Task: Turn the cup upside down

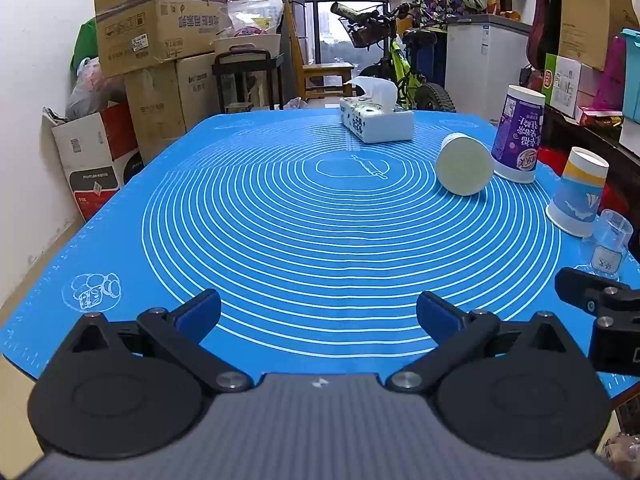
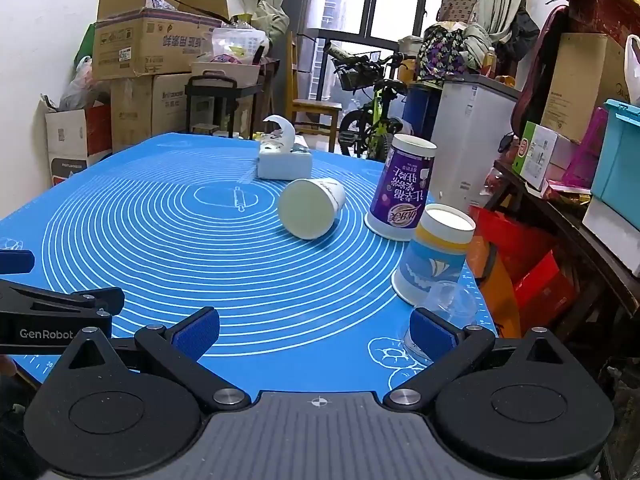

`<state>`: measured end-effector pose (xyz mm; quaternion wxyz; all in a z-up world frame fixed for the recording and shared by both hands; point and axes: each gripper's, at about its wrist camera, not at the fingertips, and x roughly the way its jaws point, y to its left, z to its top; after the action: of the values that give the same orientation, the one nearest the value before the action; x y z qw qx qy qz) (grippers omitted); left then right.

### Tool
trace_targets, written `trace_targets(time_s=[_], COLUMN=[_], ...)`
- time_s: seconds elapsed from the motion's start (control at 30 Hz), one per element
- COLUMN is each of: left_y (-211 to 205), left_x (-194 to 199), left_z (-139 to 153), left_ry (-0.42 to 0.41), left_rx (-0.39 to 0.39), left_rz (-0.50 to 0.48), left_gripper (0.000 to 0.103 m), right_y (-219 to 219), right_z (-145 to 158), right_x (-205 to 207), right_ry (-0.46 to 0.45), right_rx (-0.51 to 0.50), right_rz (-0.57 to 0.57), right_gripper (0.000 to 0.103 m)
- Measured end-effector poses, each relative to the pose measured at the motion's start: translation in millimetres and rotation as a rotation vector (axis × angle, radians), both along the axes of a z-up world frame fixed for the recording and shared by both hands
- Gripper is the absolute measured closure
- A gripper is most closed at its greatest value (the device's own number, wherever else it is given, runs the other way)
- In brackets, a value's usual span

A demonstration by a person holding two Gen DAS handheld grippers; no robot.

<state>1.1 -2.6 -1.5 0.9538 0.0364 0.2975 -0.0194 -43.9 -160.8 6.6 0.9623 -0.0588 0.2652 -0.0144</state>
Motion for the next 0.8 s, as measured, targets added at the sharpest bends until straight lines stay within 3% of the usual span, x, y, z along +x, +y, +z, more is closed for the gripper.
trace_targets(time_s=[0.8], left_y=[0.2], left_x=[-0.5], left_z=[0.4], left_ry=[0.005], left_rx=[0.004], left_rz=[-0.004], left_gripper=[0.001], right_y=[2.5], right_z=[-0.1], right_x=[-0.5], right_ry=[0.001], right_rx=[-0.01], right_rz=[0.005], right_gripper=[0.003])
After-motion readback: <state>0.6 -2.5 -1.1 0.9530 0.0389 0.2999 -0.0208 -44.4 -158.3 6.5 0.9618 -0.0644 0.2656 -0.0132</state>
